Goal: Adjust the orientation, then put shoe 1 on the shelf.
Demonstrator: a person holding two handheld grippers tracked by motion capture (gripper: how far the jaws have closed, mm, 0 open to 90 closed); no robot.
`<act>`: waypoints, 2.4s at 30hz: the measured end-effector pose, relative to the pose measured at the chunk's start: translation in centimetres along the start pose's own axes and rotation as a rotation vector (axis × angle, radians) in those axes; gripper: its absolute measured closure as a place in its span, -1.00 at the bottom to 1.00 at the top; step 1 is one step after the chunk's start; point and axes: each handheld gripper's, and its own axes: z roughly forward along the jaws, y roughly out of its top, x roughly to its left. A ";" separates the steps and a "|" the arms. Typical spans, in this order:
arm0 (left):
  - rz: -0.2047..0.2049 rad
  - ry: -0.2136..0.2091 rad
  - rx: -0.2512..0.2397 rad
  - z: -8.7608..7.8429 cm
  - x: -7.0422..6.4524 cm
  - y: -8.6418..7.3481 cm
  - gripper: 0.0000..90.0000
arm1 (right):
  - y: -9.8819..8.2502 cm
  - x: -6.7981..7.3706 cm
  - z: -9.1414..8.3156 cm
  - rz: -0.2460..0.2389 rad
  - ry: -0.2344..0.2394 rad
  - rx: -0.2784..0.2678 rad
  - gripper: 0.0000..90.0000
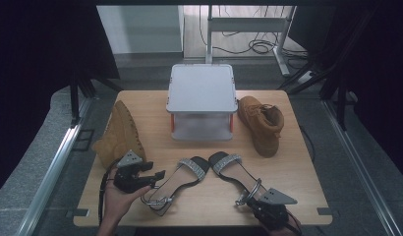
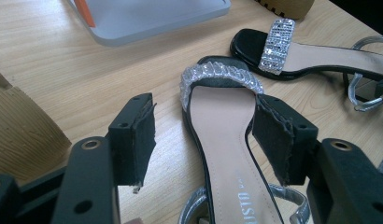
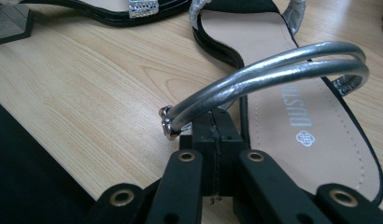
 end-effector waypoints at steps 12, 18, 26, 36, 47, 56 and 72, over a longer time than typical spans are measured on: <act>0.001 0.001 0.004 0.0 0.1 -0.1 -0.13 | -0.2 -1.0 -0.2 0.009 -0.007 -0.009 0.99; 0.006 0.002 0.012 0.0 -0.3 -0.1 -0.13 | -0.4 -0.5 -0.8 -0.015 0.024 -0.020 0.99; 0.012 0.003 0.017 -0.3 -0.7 -0.2 -0.14 | -1.7 -0.8 -3.7 0.036 0.051 -0.100 0.89; 0.006 -0.007 0.032 0.0 -0.5 -0.1 -0.14 | 3.1 -3.2 -4.5 0.028 0.031 -0.152 0.10; 0.032 -0.005 0.074 0.8 -0.7 0.3 -0.15 | 7.3 -4.9 -1.8 -0.021 0.050 -0.064 -0.12; 0.050 0.011 0.112 0.9 -1.2 1.3 -0.17 | 8.5 -5.2 0.4 -0.018 0.048 -0.056 -0.14; 0.101 0.032 0.349 5.5 -2.9 0.5 -0.24 | 7.4 -5.2 0.3 -0.002 0.019 -0.079 -0.17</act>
